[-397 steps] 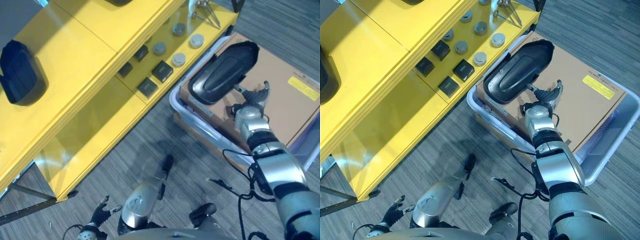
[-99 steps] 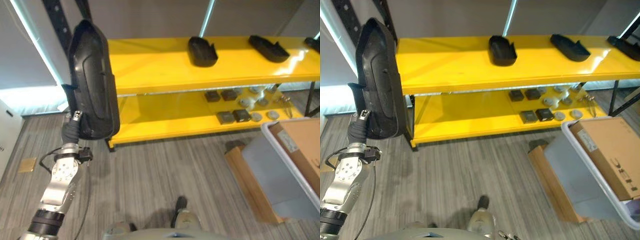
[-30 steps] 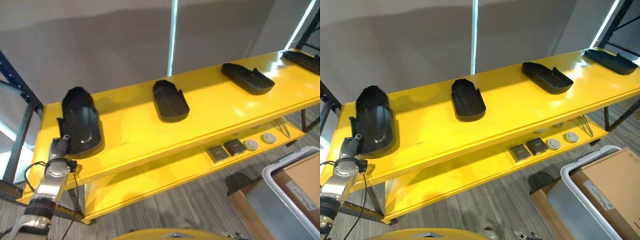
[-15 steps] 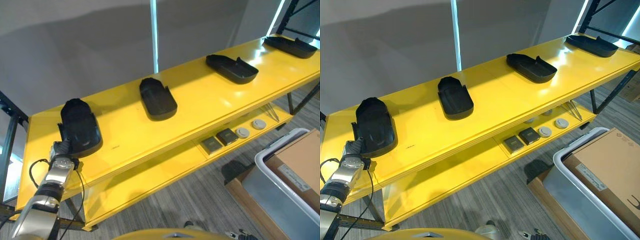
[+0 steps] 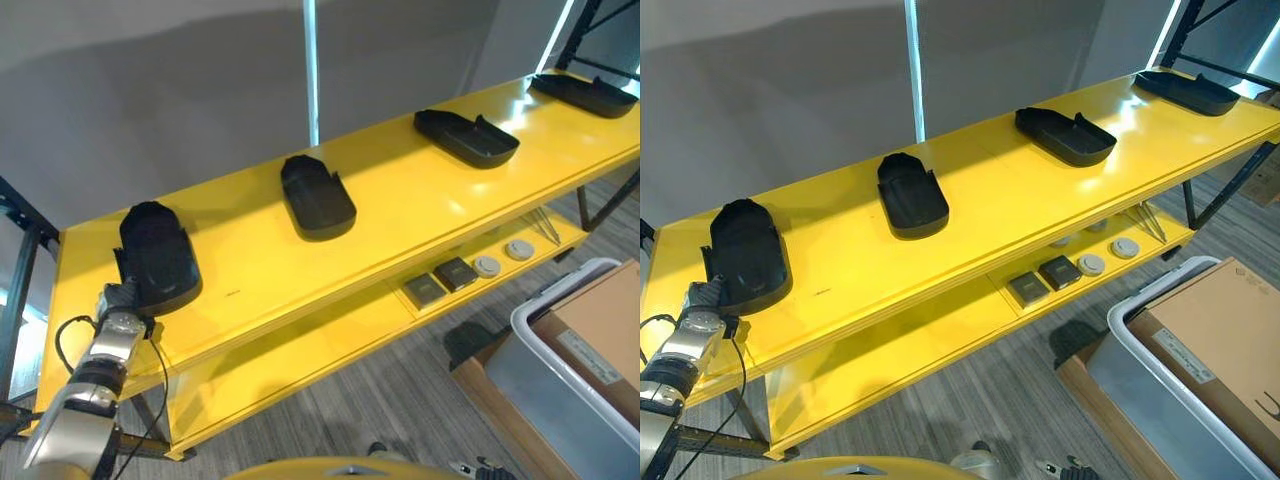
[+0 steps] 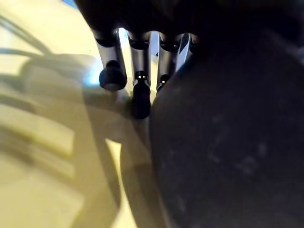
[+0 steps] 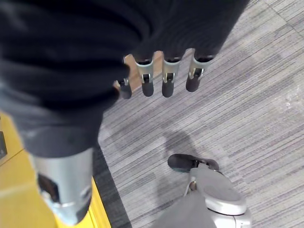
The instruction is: Move parts from the plastic box to the shelf.
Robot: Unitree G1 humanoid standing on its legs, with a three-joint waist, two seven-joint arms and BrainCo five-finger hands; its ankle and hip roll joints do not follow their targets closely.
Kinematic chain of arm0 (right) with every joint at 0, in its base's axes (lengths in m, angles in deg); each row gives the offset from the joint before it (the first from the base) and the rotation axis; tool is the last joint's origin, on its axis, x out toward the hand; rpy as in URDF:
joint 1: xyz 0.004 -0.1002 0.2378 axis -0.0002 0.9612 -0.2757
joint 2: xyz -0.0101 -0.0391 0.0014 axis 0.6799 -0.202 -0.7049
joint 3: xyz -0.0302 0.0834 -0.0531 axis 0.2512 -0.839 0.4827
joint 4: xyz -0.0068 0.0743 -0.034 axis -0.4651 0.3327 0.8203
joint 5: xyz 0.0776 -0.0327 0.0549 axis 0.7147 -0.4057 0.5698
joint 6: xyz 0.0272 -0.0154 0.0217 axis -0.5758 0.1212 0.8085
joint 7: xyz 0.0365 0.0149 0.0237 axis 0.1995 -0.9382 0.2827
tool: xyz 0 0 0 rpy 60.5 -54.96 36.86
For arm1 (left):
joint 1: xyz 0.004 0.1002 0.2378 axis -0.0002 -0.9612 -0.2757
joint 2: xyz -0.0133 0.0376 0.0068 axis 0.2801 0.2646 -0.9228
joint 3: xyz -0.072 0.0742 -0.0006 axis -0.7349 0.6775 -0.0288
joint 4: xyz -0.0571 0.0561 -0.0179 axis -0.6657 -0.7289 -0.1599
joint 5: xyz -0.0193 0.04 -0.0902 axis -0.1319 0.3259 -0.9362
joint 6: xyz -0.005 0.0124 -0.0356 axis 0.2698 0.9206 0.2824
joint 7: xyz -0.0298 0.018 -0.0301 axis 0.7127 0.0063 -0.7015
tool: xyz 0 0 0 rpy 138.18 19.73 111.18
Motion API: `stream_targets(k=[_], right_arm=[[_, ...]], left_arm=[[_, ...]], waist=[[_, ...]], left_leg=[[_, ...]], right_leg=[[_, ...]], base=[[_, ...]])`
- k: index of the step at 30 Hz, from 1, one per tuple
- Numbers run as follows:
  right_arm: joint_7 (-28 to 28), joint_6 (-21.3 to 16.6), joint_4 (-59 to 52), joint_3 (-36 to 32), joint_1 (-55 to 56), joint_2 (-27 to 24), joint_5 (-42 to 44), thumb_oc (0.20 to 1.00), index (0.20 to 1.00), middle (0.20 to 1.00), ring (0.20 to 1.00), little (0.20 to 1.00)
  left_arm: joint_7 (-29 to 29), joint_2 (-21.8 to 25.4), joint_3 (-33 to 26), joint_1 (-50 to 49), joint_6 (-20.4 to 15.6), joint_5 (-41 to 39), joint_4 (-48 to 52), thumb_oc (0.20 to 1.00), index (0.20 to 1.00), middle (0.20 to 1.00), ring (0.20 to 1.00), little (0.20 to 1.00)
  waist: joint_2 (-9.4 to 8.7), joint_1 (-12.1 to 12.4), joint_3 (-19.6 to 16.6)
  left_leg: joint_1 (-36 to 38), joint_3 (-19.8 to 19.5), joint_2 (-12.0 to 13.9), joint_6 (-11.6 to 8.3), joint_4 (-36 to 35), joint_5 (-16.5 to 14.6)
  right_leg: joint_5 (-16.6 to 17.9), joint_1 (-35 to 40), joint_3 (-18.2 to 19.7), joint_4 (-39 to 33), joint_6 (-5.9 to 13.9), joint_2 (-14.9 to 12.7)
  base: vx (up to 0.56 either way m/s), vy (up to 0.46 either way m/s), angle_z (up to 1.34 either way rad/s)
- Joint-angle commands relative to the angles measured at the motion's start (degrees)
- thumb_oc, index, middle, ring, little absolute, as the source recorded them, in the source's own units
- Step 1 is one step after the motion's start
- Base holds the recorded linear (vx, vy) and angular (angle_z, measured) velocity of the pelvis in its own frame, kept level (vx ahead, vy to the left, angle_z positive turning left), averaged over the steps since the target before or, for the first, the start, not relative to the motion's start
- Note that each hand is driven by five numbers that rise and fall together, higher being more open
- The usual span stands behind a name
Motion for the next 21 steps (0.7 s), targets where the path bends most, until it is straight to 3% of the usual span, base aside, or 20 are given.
stream_targets(k=[1, 8, 13, 17, 21], right_arm=[[0.8, -1.7, 3.4, 3.1, -2.9, 0.3, -0.5, 1.0, 1.0, 1.0, 1.0, 1.0], [0.7, -2.0, 4.1, 3.6, -3.1, 0.3, -0.7, 1.0, 1.0, 1.0, 1.0, 1.0], [1.0, -2.2, 4.0, 3.5, -3.0, 0.4, -0.5, 1.0, 1.0, 1.0, 1.0, 1.0], [0.2, -1.9, 3.0, 3.0, -2.0, 1.3, 0.1, 1.0, 1.0, 1.0, 1.0, 1.0], [0.4, -2.0, 2.3, 1.7, -1.0, 2.0, -0.1, 1.0, 1.0, 1.0, 1.0, 1.0]], left_arm=[[0.0, 3.3, -1.8, 5.0, -0.8, -0.1, -3.2, 1.0, 1.0, 1.0, 1.0, 1.0], [0.3, 4.1, -2.0, 5.6, -0.6, -0.3, -3.9, 1.0, 1.0, 1.0, 1.0, 1.0], [3.6, 5.8, -3.3, 5.7, -3.7, -0.5, -0.8, 1.0, 1.0, 1.0, 1.0, 1.0], [9.2, 9.1, -6.8, 2.0, -4.4, 2.6, 13.5, 1.0, 1.0, 1.0, 1.0, 1.0], [10.6, 12.9, -13.0, -3.9, -4.2, 7.3, 25.9, 1.0, 1.0, 1.0, 1.0, 1.0]], waist=[[-2.6, 0.8, -0.1], [-2.53, 1.0, -0.1], [-2.5, 1.7, 0.0], [-2.71, 3.6, 0.5], [-3.0, 5.5, 0.7]], left_leg=[[-0.5, 4.5, 5.4, -2.56, 3.2, -0.9], [-0.5, 4.5, 5.3, -2.56, 3.3, -0.9], [-0.5, 4.1, 5.1, -2.57, 3.2, -0.9], [-0.8, 2.8, 5.0, -2.5, 3.4, -1.0], [-1.3, 1.4, 5.0, -2.7, 3.5, -1.0]], right_leg=[[-1.6, -2.5, 0.2, 1.2, 2.22, -1.8], [-1.8, -2.2, 0.1, 1.3, 2.08, -1.7], [-1.9, -1.9, -0.3, 1.3, 2.03, -1.8], [-2.1, -1.4, -1.0, 1.3, 1.81, -1.9], [-2.1, -0.8, -1.8, 1.1, 1.75, -1.9]], base=[[0.0, 0.0, 0.0], [0.0, 0.0, 0.0], [0.0, 0.0, 0.0], [0.0, -0.009, 0.03], [0.0, -0.014, 0.07]])
